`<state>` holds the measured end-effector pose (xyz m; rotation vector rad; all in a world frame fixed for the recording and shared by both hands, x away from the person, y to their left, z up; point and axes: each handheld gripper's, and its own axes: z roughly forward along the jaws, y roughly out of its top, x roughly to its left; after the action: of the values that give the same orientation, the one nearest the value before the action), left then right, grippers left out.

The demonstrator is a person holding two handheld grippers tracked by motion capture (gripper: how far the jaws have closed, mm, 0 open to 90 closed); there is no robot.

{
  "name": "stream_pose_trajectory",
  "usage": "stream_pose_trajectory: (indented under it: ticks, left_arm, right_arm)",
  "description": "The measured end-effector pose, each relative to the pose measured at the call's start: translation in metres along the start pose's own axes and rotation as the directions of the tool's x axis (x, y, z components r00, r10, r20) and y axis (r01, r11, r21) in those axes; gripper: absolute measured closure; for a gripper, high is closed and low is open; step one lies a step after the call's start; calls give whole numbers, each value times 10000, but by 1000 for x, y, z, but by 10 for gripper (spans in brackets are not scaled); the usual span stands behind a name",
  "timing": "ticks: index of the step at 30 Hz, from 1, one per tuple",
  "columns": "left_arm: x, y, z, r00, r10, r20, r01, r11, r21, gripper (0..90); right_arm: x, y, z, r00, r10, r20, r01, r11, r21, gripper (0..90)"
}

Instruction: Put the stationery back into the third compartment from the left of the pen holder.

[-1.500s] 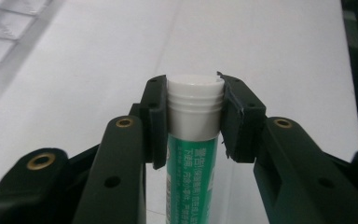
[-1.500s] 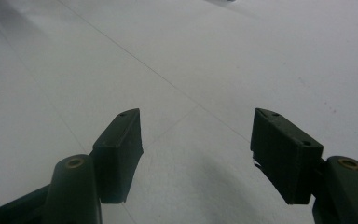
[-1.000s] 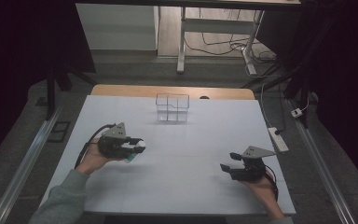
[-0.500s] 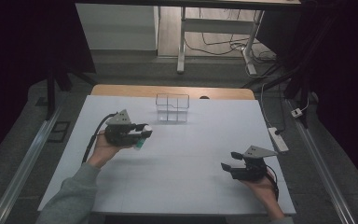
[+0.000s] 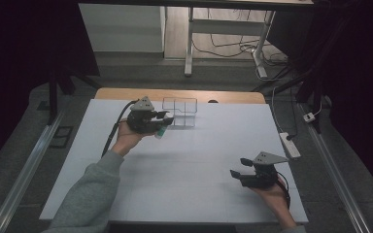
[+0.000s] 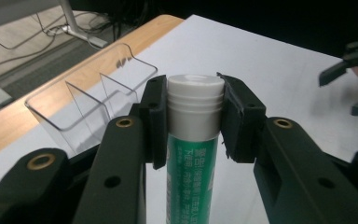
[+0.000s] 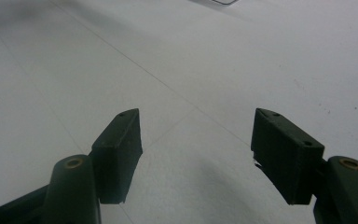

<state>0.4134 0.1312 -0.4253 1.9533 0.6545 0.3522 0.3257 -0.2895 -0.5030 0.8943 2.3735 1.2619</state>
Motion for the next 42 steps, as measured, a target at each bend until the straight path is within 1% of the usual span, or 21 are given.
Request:
stream_pose_trajectory:
  ticks: [3, 5, 7, 10, 11, 13, 16, 18, 20, 22, 29, 32, 34, 38, 40, 42]
  left_arm:
    - [2, 3, 5, 10000, -80, 16, 80, 10000, -59, 641]
    - [4, 4, 8, 9999, -126, 80, 127, 9999, -81, 641]
    - [5, 6, 11, 9999, -116, 32, 117, 9999, -49, 641]
    - [9, 8, 17, 9994, -334, 9, 334, 9993, -145, 641]
    - [10, 9, 19, 9994, -358, -18, 358, 9993, -120, 640]
    - [12, 11, 24, 9992, -396, -30, 396, 9992, -97, 641]
    - [15, 16, 29, 9993, -385, -33, 384, 9992, -55, 640]
    - [16, 19, 31, 9996, -274, -105, 274, 9996, -10, 640]
    - [17, 21, 35, 9996, -286, -61, 286, 9996, -37, 641]
    - [18, 23, 38, 9996, -257, -92, 257, 9997, -50, 641]
    - [25, 37, 44, 9988, -465, -163, 461, 9986, -265, 641]
    - [27, 42, 47, 9984, -540, -149, 536, 9982, -265, 641]
    - [29, 45, 52, 9982, -559, -199, 554, 9982, -229, 641]
    - [30, 49, 62, 9991, -370, -189, 366, 9991, -227, 640]
    - [31, 51, 68, 9988, -433, -208, 428, 9989, -201, 640]
    - [33, 53, 73, 9986, -424, -317, 420, 9990, -147, 640]
  right_arm:
    - [0, 0, 0, 9999, 88, -68, -89, 9999, -117, 323]
    - [0, 0, 0, 10000, 72, -28, -72, 9999, -79, 322]
    - [0, 0, 0, 10000, 50, 37, -50, 10000, -5, 322]
    - [0, 0, 1, 10000, 66, 30, -66, 10000, 1, 322]
    - [0, 0, 2, 10000, 64, -10, -64, 10000, -13, 322]
    - [1, 0, 2, 10000, -52, 50, 52, 10000, 68, 322]
    - [1, 0, 2, 9999, -100, 20, 100, 9999, 47, 321]
    - [2, 0, 2, 10000, -84, 13, 84, 9999, 59, 320]
    - [2, 0, 2, 9999, -103, -53, 104, 9999, 64, 321]
    - [3, 0, 2, 9999, -164, 27, 164, 9998, 127, 320]
    - [3, -2, 2, 9998, -175, -18, 175, 9997, 166, 320]
    - [4, -3, 2, 9998, -187, -54, 187, 9998, 90, 319]
    - [4, -3, 2, 9998, -187, -78, 188, 9998, 89, 319]
    - [3, -3, 2, 9996, -258, -61, 259, 9995, 193, 319]
    - [4, -4, 3, 9996, -259, -61, 260, 9994, 216, 319]
    - [3, -4, 3, 9995, -309, -14, 309, 9990, 313, 319]
